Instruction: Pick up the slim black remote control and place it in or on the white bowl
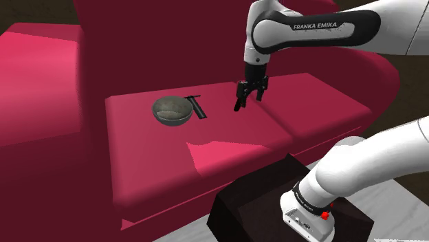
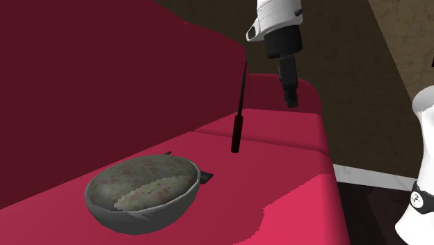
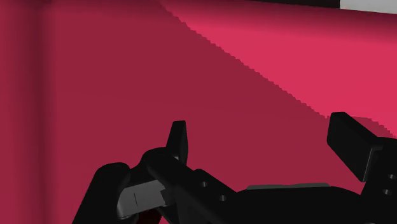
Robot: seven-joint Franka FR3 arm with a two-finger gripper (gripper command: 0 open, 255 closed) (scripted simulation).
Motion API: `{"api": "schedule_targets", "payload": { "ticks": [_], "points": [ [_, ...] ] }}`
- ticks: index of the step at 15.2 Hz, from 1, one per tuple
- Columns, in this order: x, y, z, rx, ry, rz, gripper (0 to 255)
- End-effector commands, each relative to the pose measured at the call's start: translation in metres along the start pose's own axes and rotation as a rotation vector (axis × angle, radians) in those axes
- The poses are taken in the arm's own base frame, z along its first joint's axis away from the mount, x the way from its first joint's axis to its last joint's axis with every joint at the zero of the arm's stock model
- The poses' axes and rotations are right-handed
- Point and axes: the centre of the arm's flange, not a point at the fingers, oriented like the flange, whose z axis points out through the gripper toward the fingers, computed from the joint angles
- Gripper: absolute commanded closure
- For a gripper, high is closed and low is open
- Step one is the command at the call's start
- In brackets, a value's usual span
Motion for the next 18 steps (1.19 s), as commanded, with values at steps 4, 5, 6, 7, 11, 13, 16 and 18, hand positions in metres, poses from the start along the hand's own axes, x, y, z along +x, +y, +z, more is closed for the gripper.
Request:
{"api": "schedule_targets", "payload": {
  "ticks": [4, 5, 6, 7, 11, 13, 16, 18],
  "points": [
    [0.061, -0.018, 0.015, 0.022, -0.001, 0.036, 0],
    [0.073, -0.021, 0.018, 0.027, -0.001, 0.043, 0],
    [0.086, -0.024, 0.022, 0.031, -0.001, 0.049, 0],
    [0.098, -0.027, 0.025, 0.035, -0.002, 0.056, 0],
    [0.147, -0.037, 0.039, 0.053, -0.003, 0.084, 0],
    [0.172, -0.042, 0.045, 0.061, -0.003, 0.098, 0],
    [0.209, -0.048, 0.055, 0.074, -0.004, 0.119, 0],
    [0.234, -0.052, 0.062, 0.083, -0.005, 0.133, 0]
  ]
}}
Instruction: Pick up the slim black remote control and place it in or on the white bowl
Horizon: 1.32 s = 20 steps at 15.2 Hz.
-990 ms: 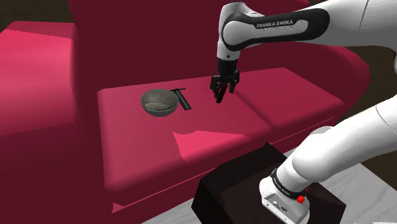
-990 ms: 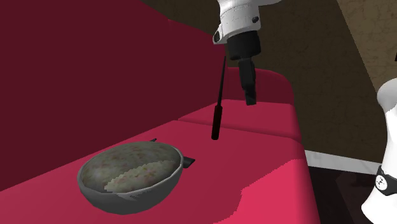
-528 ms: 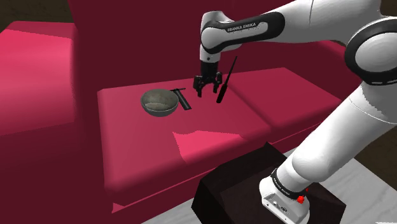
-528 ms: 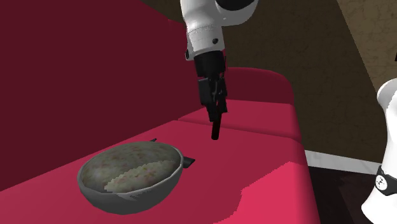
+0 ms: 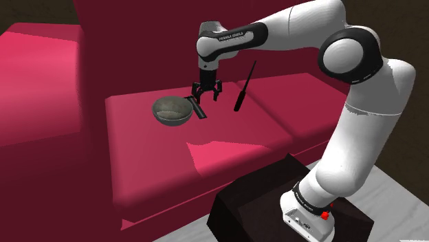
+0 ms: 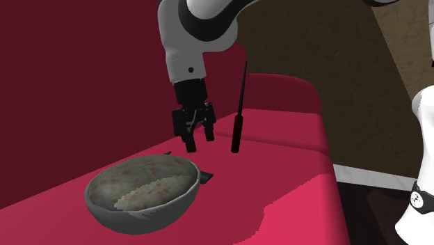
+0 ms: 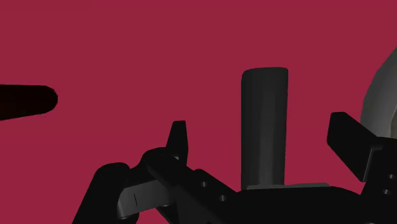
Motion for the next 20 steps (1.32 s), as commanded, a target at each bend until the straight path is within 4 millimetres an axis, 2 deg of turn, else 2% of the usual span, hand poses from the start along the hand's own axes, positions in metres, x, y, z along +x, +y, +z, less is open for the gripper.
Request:
{"api": "schedule_targets", "payload": {
  "ticks": [1, 4, 5, 12, 20],
  "points": [
    [0.024, -0.006, 0.005, 0.009, -0.001, 0.015, 0],
    [0.061, -0.015, 0.015, 0.022, -0.002, 0.035, 0],
    [0.062, -0.015, 0.016, 0.022, -0.002, 0.036, 0],
    [0.062, -0.016, 0.056, 0.022, -0.002, 0.036, 0],
    [0.062, -0.016, 0.056, 0.022, -0.002, 0.036, 0]
  ]
}}
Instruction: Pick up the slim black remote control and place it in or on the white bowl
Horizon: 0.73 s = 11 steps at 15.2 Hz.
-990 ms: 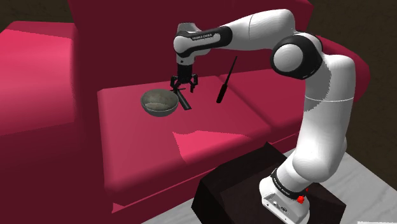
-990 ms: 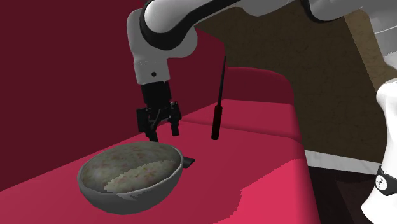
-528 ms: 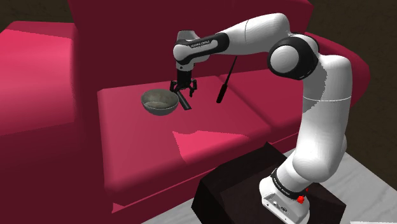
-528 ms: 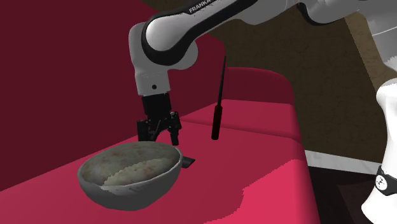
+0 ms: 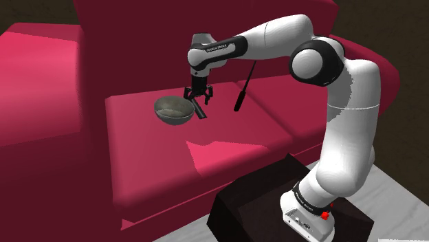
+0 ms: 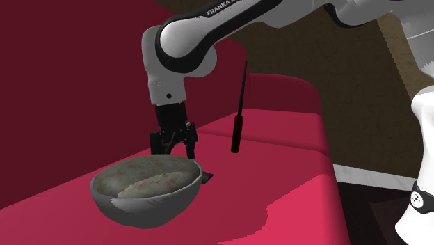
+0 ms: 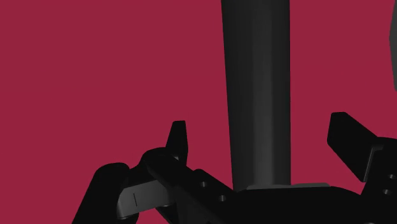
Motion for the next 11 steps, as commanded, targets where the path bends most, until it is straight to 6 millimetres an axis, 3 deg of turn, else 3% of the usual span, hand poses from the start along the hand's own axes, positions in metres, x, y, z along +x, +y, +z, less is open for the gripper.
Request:
{"api": "schedule_targets", "payload": {
  "ticks": [1, 8, 11],
  "points": [
    [-0.004, -0.008, 0.012, -0.006, -0.025, -0.012, 255],
    [-0.002, 0.001, 0.02, -0.006, -0.024, -0.012, 255],
    [-0.005, -0.007, 0.006, -0.006, -0.025, -0.012, 255]
  ]
}}
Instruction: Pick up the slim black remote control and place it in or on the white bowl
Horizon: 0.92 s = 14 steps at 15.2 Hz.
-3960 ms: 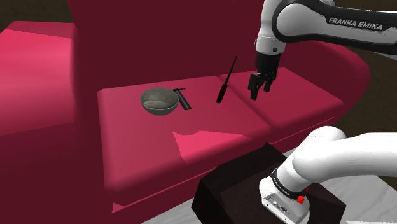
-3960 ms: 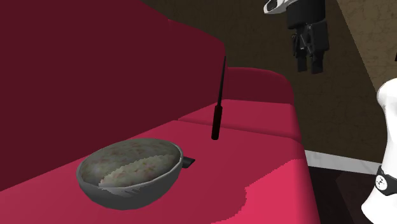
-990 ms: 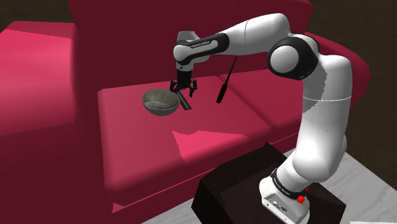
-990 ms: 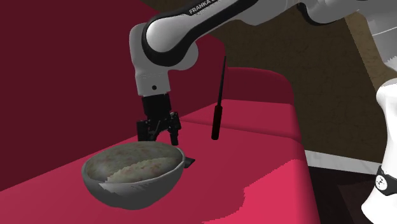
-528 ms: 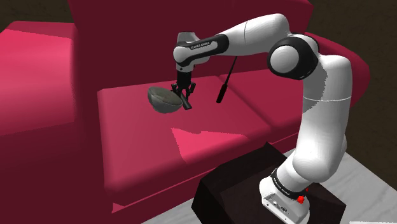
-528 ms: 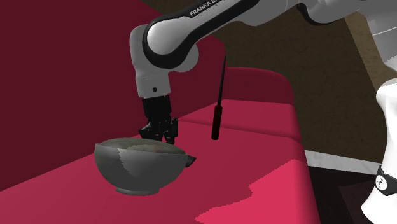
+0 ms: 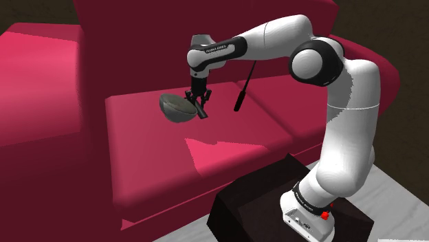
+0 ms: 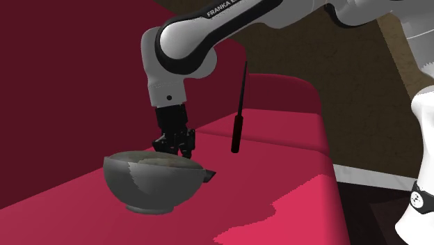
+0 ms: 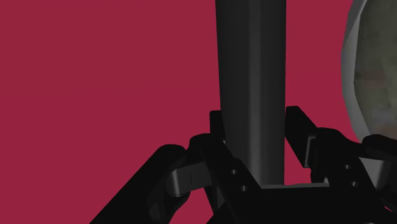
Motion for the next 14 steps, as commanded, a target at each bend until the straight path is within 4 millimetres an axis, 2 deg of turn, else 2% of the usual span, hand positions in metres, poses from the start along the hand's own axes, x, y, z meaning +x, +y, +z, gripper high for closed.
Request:
{"api": "schedule_targets", "payload": {
  "ticks": [1, 14],
  "points": [
    [-0.003, -0.004, -0.004, -0.003, -0.012, -0.002, 255],
    [-0.017, -0.006, -0.071, -0.003, -0.012, -0.002, 255]
  ]
}}
